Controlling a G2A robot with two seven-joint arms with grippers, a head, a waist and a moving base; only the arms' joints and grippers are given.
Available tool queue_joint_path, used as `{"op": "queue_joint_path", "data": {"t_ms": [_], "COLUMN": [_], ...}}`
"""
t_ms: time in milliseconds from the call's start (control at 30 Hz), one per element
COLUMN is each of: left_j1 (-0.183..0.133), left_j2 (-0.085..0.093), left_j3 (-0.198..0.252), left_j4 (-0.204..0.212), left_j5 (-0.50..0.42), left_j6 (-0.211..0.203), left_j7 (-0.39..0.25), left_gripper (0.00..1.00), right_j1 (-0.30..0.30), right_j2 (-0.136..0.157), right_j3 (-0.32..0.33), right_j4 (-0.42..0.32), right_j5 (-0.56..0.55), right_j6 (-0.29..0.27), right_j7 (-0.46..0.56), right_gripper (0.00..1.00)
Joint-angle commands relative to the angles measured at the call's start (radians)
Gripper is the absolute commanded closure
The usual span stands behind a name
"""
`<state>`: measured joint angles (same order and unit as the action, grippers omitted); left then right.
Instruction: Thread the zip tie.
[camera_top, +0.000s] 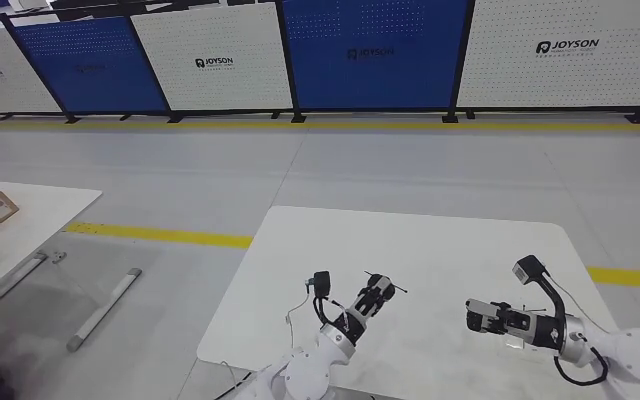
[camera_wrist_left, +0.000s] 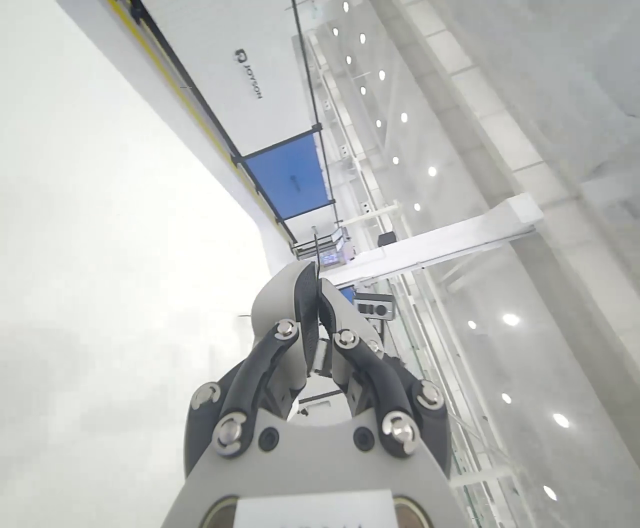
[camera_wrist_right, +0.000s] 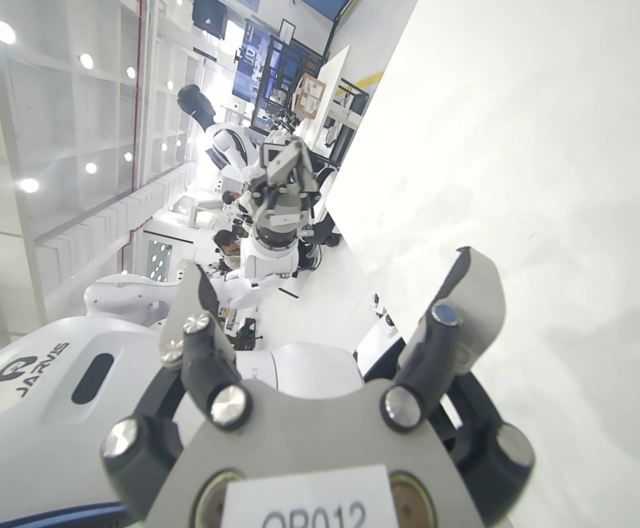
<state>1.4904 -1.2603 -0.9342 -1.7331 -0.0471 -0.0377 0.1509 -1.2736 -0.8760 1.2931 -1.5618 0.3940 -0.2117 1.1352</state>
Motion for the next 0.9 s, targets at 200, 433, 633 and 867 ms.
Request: {"op": "queue_joint_path", "data": {"t_ms": [200, 433, 633, 867], "left_j1": [-0.008, -0.005, 0.102, 0.146], "left_j2": [-0.004, -0.005, 0.011, 0.017], "left_j3": [0.003, 0.004, -0.034, -0.051], "left_j4": [0.042, -0.006, -0.208, -0.253], "left_j5": [-0.017, -0.011, -0.008, -0.036], "left_j6": [-0.009, -0.037, -0.177, -0.222], "left_j7": [0.002, -0.009, -0.039, -0.051], "left_gripper": [1.00, 1.00, 1.00, 1.00], "right_j1": [0.000, 0.000, 0.000, 0.000], "right_j2": [0.000, 0.000, 0.000, 0.000], "right_j3": [0.000, 0.000, 0.000, 0.000], "right_j4": [0.000, 0.000, 0.000, 0.000], "right_j5": [0.000, 0.000, 0.000, 0.000], "right_j6": [0.000, 0.000, 0.000, 0.000], "right_j7": [0.000, 0.000, 0.000, 0.000], "right_gripper": [0.00, 0.00, 0.00, 0.00]}}
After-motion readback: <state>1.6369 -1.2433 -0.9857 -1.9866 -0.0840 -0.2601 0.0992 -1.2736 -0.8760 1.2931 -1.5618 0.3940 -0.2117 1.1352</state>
